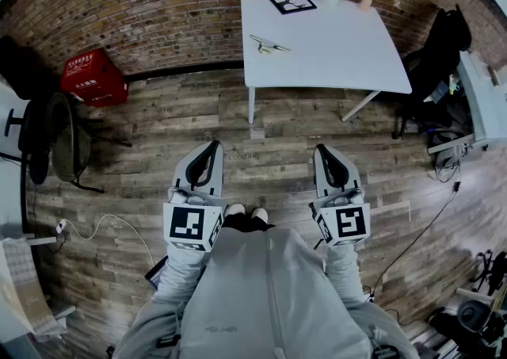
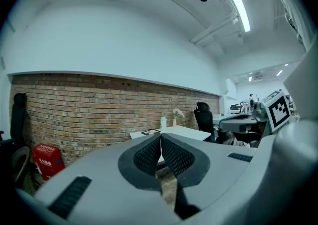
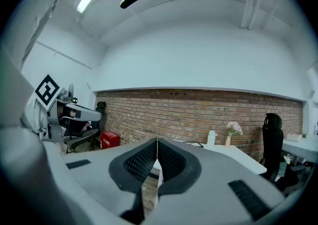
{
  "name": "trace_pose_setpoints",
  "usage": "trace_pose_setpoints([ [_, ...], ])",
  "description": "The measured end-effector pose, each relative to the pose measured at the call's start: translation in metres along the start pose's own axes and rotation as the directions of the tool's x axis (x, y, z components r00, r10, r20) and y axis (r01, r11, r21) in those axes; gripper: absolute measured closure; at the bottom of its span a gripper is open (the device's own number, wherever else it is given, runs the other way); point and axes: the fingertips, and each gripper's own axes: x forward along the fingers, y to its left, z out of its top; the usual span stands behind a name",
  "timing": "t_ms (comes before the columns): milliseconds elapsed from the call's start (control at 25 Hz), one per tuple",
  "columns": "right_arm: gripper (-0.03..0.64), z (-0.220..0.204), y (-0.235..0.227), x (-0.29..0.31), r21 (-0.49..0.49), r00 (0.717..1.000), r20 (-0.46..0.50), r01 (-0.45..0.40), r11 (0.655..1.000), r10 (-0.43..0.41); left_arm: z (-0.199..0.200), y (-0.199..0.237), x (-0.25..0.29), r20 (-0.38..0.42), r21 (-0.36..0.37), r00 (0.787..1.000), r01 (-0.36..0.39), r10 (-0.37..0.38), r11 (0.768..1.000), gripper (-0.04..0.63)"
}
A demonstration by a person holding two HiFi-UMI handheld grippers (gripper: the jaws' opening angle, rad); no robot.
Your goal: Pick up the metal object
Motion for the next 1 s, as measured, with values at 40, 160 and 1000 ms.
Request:
trace_pose_setpoints([
  [40, 0.592, 0.0, 0.0, -0.001, 0.002, 1.0, 0.0, 0.0, 1.0, 0.0, -0.002, -0.001, -0.001, -0.006, 0.002, 1.0, -0.002, 0.002, 1.0, 0.568],
  [160, 0.592, -0.003, 0.0, -0.004, 0.014, 1.0, -0.002, -0.003, 1.0, 0.003, -0.005, -0.003, -0.001, -0.017, 0.002, 1.0, -0.006, 0.006, 1.0, 0.568],
  [1000, 0.592, -0.015, -0.067, 0.169, 0.067, 0.999, -0.041, -0.019, 0.998, 0.022, 0.008, 0.078, 0.165, -0.044, -0.006, 0.999, 0.021, -0.021, 1.0, 0.568],
])
